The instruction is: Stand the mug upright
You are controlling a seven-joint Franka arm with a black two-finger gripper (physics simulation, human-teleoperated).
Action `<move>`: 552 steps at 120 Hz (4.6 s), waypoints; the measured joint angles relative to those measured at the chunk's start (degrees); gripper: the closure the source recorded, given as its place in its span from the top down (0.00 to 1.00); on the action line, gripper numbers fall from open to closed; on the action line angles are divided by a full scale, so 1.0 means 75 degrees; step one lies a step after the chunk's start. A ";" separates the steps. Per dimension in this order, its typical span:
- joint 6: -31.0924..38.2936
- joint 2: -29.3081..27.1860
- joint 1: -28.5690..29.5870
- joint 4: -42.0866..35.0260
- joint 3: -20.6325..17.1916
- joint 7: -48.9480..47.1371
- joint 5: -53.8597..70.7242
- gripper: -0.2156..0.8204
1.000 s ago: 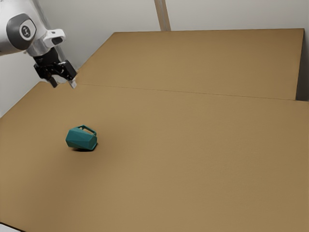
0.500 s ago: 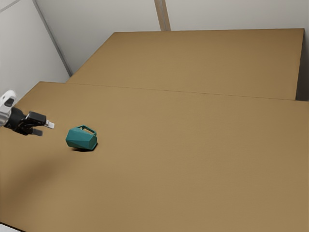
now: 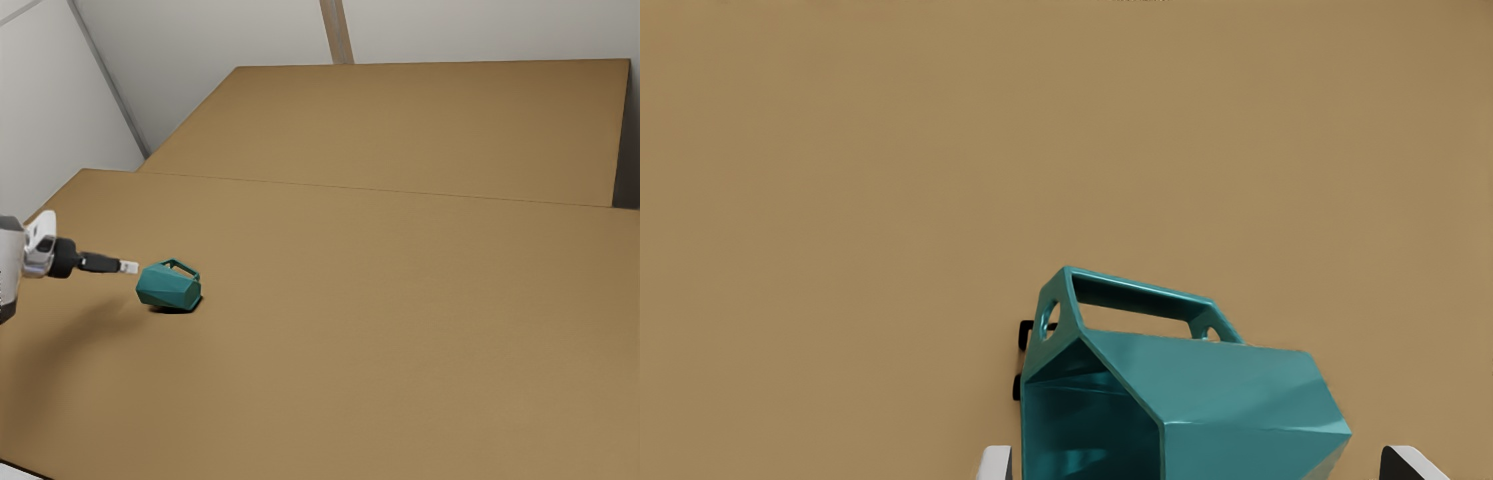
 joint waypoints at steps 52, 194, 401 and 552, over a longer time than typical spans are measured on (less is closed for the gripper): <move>-0.0233 0.0552 0.0170 -0.0266 -0.0268 0.3294 -0.0939 0.77; -0.0107 0.0086 0.0165 -0.0523 -0.0608 0.5997 -0.1299 0.11; 0.1451 -0.1596 -0.4166 -0.0972 -0.0835 -0.9509 0.9359 0.03; -0.0695 -0.1270 -0.4193 0.3066 -0.1314 -1.1551 0.8879 0.73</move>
